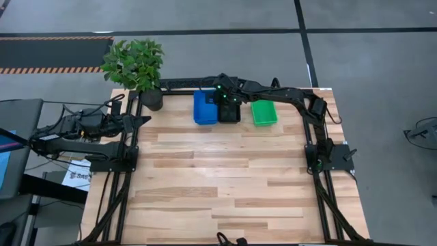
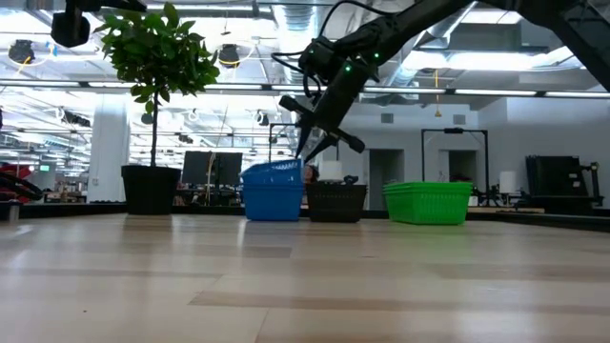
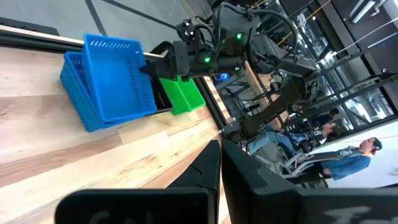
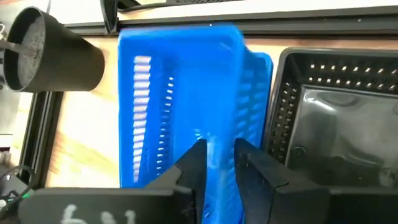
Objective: Stack baskets by color
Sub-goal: Stack the bottom blue bin on the stacked blue bins, then return to Home Position
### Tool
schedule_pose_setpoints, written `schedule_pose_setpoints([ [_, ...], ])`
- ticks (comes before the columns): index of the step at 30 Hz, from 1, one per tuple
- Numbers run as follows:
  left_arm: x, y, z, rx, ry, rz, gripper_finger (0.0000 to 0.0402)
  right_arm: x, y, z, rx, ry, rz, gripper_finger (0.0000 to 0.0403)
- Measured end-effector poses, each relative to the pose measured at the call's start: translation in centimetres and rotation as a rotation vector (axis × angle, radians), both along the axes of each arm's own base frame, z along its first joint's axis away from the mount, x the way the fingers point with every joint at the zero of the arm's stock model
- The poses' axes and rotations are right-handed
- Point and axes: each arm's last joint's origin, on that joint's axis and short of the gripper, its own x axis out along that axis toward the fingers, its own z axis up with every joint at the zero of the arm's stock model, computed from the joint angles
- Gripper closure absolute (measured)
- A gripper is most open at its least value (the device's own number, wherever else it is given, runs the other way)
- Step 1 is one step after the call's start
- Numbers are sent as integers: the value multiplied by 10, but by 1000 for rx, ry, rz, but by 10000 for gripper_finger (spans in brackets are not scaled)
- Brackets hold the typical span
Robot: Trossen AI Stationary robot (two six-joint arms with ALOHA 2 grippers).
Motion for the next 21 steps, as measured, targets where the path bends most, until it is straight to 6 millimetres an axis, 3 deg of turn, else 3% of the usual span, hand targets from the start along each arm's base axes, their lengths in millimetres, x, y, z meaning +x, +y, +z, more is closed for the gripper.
schedule_pose_setpoints([
  [6, 0, 0, 0, 5, 2, 1, 401, -1, -4, 6, -28, 5, 55, 281],
  [12, 0, 1, -1, 21, 23, 14, 401, 3, -8, 38, -124, -13, 134, 274],
  [16, 1, 1, -6, 33, 80, 31, 401, -2, 0, 91, -191, -83, 286, 277],
  [21, 2, 2, -3, 45, 49, 76, 401, -38, 23, 171, -356, -112, 441, 280],
])
